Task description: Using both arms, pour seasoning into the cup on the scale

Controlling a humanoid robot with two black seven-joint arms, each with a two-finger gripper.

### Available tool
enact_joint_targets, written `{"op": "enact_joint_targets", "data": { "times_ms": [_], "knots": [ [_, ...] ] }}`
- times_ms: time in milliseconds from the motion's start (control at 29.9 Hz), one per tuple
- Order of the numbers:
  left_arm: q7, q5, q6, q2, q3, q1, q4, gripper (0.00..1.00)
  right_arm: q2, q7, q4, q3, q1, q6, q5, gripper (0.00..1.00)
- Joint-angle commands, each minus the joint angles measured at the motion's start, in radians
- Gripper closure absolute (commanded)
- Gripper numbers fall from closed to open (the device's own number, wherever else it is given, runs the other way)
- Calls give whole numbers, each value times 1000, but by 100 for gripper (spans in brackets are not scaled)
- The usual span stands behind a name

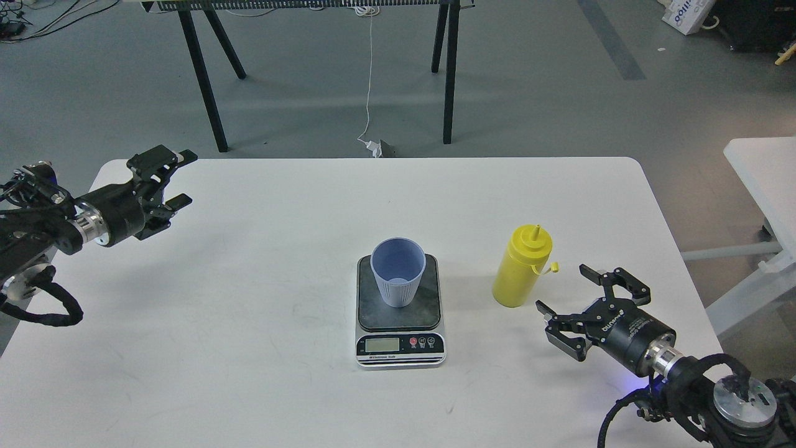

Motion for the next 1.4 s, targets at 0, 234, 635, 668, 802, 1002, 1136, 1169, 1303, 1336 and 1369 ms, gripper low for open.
{"op": "enact_joint_targets", "data": {
  "times_ms": [0,234,635,668,802,1002,1136,1169,1303,1336,1369],
  "knots": [
    [0,-2,0,-5,-3,0,0,1,-103,0,88,32,-98,1,45,1],
    [0,-3,0,-37,-5,-3,0,1,-145,0,111,213,-4,27,39,1],
    [0,-169,0,-39,-20,-61,-6,1,-130,0,-227,55,567,31,33,1],
    [0,-189,0,-39,-20,-67,-6,1,-114,0,-257,54,592,34,33,1],
    [0,-265,0,-51,-22,-72,-6,1,-16,0,-350,55,659,35,33,1],
    [0,-383,0,-118,-92,-76,2,1,57,0,-395,66,696,50,33,1],
    [0,-391,0,-145,-189,-75,5,1,64,0,-430,74,701,84,33,1],
    [0,-391,0,-148,-204,-75,5,1,64,0,-441,75,701,98,33,1],
    [0,-396,0,-149,-236,-76,5,1,64,0,-455,77,695,141,33,1],
    [0,-396,0,-148,-239,-76,5,1,64,0,-455,78,692,143,33,1],
    [0,-394,0,-148,-241,-76,5,1,64,0,-455,78,690,144,33,1]
  ]
}}
